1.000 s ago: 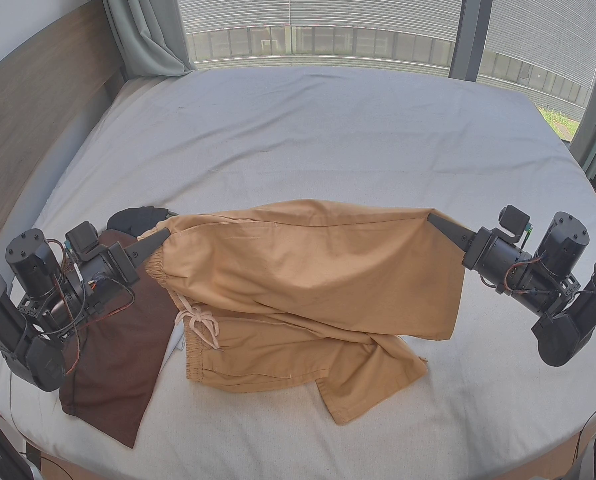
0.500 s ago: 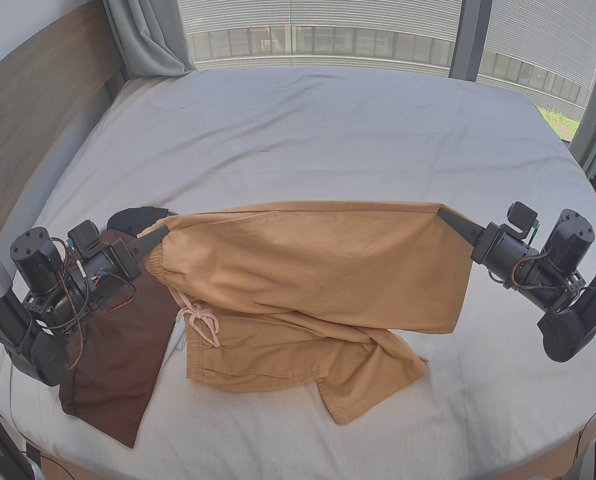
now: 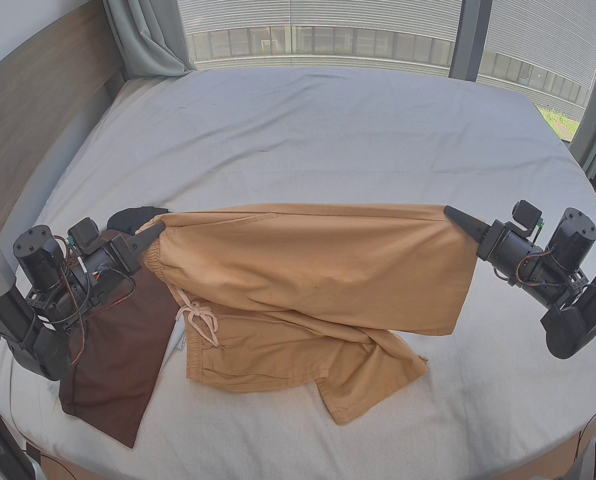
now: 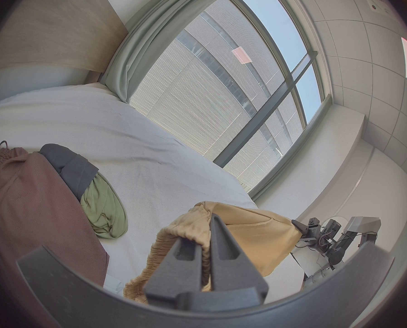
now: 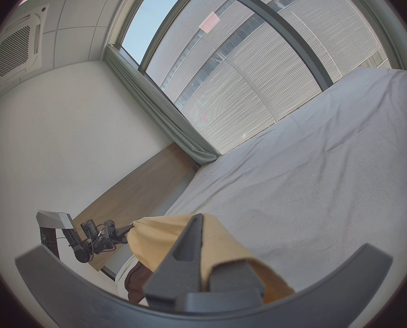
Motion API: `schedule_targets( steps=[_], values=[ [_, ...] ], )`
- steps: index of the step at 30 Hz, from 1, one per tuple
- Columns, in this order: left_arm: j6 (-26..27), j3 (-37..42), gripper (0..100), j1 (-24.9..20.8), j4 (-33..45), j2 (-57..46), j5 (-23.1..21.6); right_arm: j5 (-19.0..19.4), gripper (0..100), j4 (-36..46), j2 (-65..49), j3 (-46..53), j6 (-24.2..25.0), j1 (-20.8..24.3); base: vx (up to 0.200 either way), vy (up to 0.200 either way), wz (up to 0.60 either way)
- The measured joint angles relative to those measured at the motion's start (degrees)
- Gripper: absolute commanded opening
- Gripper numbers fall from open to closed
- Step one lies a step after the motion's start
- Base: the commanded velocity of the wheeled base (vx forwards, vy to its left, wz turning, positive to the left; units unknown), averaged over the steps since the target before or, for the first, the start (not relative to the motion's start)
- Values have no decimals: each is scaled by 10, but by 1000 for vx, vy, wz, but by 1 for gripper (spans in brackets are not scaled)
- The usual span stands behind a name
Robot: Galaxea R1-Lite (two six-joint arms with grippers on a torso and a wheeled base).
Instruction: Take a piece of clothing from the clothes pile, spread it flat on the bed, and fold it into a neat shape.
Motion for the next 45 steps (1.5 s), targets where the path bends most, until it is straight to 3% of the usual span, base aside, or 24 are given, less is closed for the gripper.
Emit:
schedule_targets(
  steps=[28,45],
  values=[
    [2,-6,0,-1,0,6,5,-1,0,0,4,-22,-1,3,0,0,0],
    [4,-62,0,-5,-1,63,38,-4,0,1,81,-152,1,-2,0,0,0]
  ],
)
